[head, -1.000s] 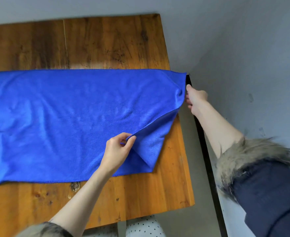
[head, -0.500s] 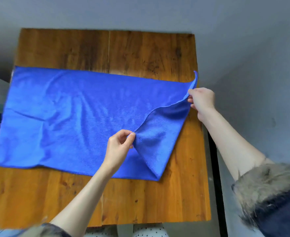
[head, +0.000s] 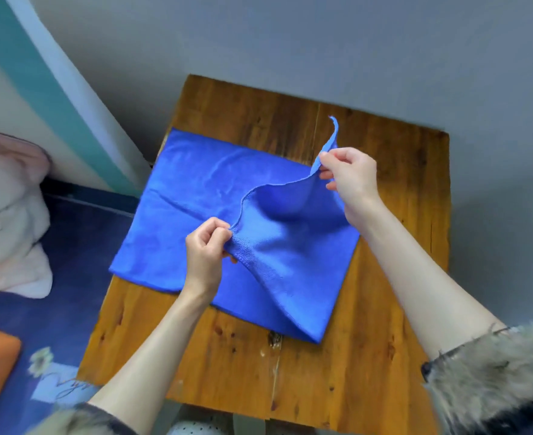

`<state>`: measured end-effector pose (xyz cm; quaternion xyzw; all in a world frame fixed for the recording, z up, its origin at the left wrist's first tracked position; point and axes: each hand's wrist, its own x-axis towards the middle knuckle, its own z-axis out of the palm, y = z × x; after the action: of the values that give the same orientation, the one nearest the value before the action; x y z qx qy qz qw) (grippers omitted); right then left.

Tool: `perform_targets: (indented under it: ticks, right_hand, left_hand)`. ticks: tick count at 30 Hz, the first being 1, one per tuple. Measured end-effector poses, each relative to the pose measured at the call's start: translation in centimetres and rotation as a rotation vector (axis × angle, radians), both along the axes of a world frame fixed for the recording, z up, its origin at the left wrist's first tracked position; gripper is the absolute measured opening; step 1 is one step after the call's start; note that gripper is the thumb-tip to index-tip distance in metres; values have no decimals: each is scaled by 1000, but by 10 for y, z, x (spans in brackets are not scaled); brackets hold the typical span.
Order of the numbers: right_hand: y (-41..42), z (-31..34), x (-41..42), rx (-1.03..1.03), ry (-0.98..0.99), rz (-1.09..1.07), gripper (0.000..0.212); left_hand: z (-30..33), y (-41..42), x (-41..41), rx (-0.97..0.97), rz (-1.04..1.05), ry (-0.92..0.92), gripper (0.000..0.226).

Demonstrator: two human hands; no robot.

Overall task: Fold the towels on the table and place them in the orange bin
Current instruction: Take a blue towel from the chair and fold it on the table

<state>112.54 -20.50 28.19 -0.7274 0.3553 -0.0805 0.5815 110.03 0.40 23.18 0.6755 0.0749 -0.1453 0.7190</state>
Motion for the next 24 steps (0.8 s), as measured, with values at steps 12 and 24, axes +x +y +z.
perform_targets:
  ticks: [12, 24]
  right_hand:
    - [138, -9, 113, 86, 24, 196, 6]
    - [84, -127, 66, -753, 562, 533, 50]
  left_hand:
    - [-15, 140, 46, 186, 323, 41, 18]
    - [-69, 133, 34, 1155, -188, -287, 39]
